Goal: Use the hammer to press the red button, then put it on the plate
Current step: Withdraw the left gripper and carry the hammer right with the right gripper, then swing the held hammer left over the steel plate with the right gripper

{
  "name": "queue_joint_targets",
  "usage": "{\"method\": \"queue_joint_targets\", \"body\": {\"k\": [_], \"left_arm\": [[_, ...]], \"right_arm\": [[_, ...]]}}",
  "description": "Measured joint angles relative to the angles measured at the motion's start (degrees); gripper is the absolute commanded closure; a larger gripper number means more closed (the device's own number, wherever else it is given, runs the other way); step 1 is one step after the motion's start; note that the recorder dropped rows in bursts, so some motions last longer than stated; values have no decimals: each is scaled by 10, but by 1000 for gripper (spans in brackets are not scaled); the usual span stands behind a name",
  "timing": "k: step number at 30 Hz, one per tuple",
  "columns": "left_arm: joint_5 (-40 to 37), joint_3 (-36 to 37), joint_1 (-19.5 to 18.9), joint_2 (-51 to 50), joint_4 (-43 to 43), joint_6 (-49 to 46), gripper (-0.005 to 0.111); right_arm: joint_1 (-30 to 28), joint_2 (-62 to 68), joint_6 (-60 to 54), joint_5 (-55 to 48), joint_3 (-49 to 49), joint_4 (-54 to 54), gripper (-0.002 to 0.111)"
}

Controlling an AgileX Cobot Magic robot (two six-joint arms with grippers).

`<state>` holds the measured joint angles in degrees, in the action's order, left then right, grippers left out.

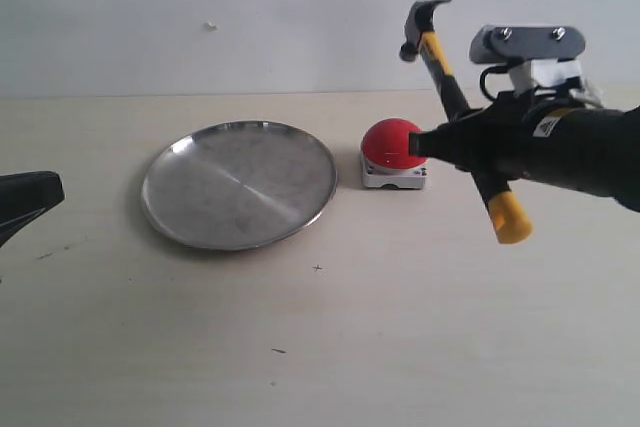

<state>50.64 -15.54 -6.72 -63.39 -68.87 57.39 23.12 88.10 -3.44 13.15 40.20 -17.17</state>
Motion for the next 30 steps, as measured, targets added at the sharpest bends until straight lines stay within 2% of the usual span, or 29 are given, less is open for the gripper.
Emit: {"method": "queue_joint_targets", "body": {"k": [19, 26, 30], "left_arm": [[0, 0, 0, 0, 0, -1, 107], [0, 0, 0, 0, 0, -1, 107], [0, 0, 0, 0, 0, -1, 107]], "right_arm": [[1, -238, 4, -161, 0, 1, 108], [1, -249, 8, -257, 0, -15, 108], [13, -235, 10, -275, 0, -32, 108]]}}
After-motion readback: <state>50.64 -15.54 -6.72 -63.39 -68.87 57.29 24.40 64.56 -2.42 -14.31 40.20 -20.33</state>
